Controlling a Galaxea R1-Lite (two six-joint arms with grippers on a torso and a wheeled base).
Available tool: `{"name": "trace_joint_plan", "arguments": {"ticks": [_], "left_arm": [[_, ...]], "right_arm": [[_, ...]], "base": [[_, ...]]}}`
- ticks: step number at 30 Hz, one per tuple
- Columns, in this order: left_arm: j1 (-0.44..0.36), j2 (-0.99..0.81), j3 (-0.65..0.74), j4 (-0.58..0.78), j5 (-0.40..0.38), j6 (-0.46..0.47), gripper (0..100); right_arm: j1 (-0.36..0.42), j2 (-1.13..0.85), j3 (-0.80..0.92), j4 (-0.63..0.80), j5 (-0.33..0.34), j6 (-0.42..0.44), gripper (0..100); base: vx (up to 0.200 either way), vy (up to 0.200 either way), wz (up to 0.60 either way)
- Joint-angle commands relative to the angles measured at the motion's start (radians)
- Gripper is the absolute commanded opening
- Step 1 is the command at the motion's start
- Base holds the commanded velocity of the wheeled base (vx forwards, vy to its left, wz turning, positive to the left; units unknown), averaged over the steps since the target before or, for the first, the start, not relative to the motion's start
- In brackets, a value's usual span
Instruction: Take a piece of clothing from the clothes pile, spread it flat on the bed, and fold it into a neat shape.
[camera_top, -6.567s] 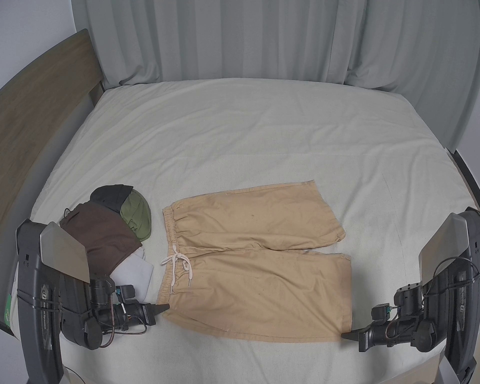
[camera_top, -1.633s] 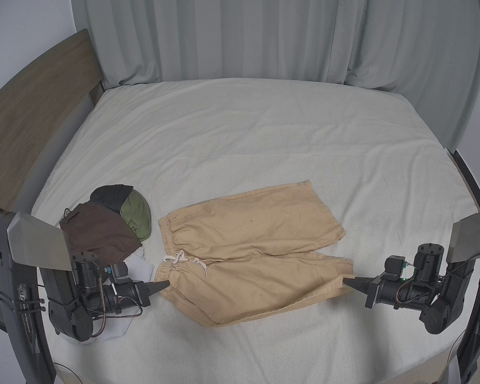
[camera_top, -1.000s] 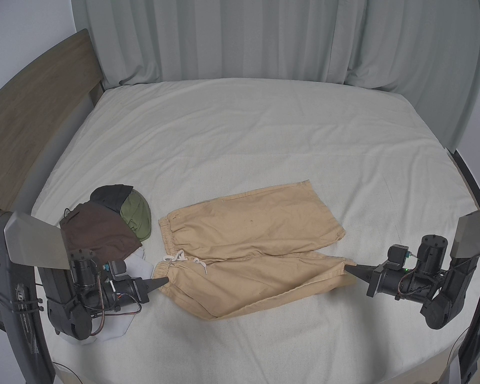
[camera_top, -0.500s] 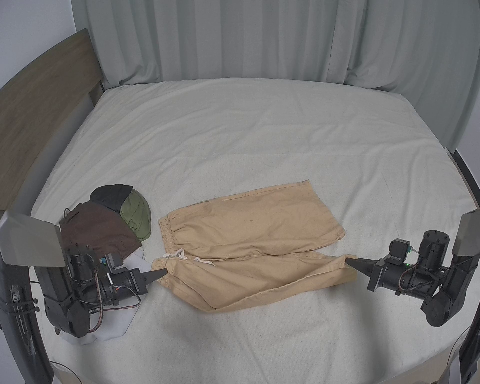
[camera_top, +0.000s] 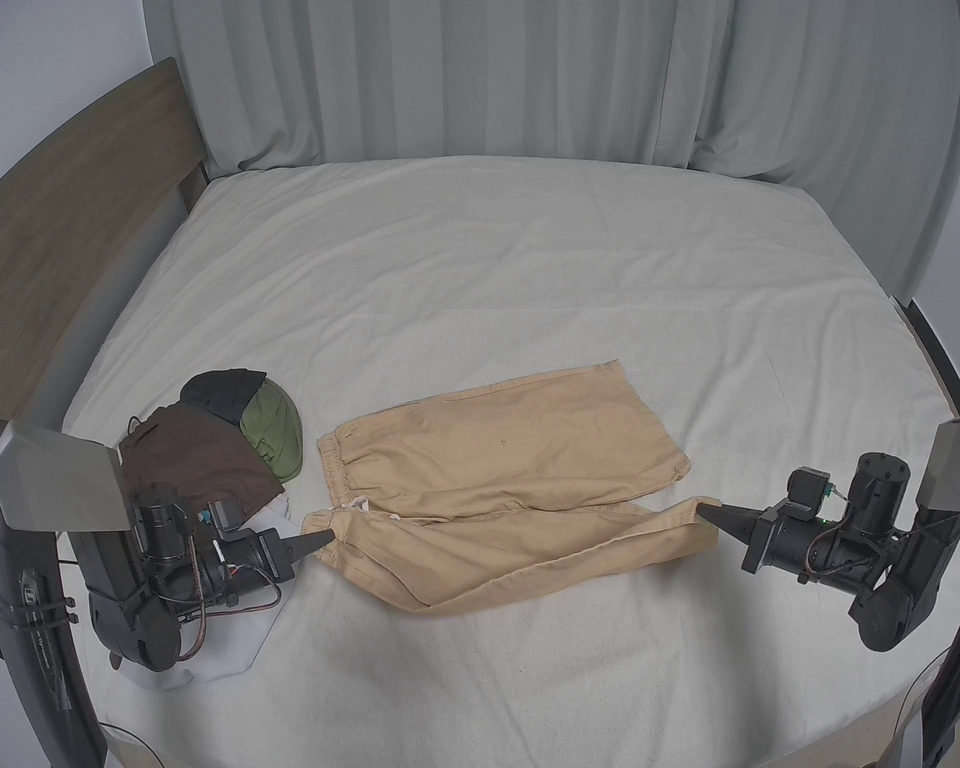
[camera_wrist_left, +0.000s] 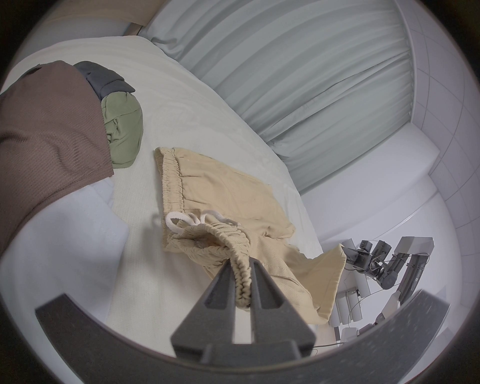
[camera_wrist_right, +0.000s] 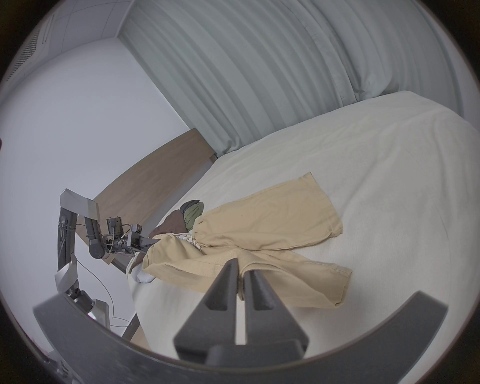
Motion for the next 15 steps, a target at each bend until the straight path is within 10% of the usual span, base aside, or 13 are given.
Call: {"name": "trace_joint_plan", "arguments": {"ticks": [1,15], "left_arm": [[0.000,-0.002,-0.006,-0.002,0.000,-0.002,0],[0.002,-0.002,-0.027,-0.001,0.018,-0.004,0]], "right_arm": [[0.002,-0.019,-0.001,0.001,0.001,0.002,0],[0.000,-0.062,-0.007,-0.001,0.001,0.025,0]], "base": [[0.000,0.000,0.00],[0.000,0.000,0.00]]}}
